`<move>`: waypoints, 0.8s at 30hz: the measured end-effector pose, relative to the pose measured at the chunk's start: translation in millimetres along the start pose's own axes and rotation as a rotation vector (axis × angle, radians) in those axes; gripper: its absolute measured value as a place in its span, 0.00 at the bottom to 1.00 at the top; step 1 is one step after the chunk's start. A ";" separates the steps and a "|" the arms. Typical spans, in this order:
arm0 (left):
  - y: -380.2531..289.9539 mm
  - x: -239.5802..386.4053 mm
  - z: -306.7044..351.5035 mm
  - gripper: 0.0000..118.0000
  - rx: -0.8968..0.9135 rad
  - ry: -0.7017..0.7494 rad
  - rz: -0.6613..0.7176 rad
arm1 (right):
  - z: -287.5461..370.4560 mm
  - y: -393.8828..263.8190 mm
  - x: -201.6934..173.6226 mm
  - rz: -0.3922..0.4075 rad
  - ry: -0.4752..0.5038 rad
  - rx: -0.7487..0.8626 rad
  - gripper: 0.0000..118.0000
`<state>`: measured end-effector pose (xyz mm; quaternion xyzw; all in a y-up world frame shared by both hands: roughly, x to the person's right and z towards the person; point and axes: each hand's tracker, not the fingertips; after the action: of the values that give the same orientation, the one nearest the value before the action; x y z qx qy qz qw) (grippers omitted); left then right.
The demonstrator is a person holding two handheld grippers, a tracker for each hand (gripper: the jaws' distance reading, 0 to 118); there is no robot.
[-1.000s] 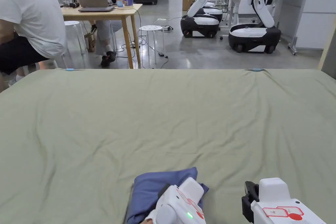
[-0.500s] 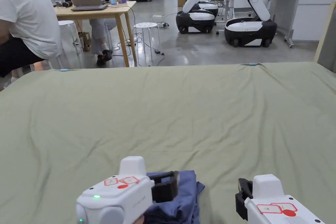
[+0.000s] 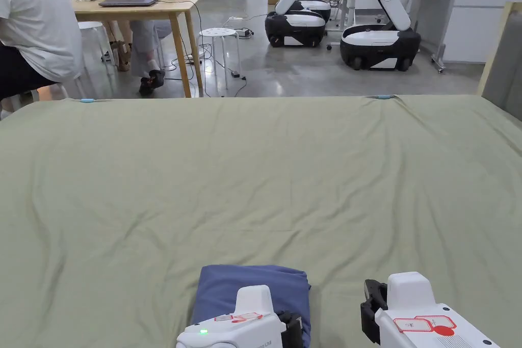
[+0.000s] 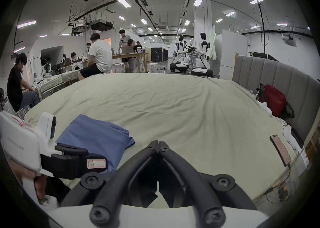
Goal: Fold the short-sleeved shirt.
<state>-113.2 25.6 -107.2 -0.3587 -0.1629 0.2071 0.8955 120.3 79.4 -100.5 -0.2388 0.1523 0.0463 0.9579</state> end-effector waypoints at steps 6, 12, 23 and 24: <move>18.8 -9.0 54.4 0.00 0.124 0.007 -0.012 | -14.6 6.1 -16.1 -0.040 0.100 -0.074 0.00; 28.9 -65.2 99.5 0.00 0.208 0.093 0.085 | -49.6 19.3 -67.2 -0.065 0.268 -0.107 0.00; 1.7 -155.9 74.9 0.74 0.106 -0.176 0.574 | -81.3 -20.1 -72.5 0.025 0.192 -0.231 0.00; -1.0 -154.7 65.5 0.74 0.091 -0.251 0.603 | -80.7 -19.4 -69.8 0.012 0.192 -0.233 0.00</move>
<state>-274.9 -12.8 -83.5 -0.3221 -0.1489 0.5125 0.7819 35.5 23.2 -137.7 -0.3507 0.2384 0.0461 0.9045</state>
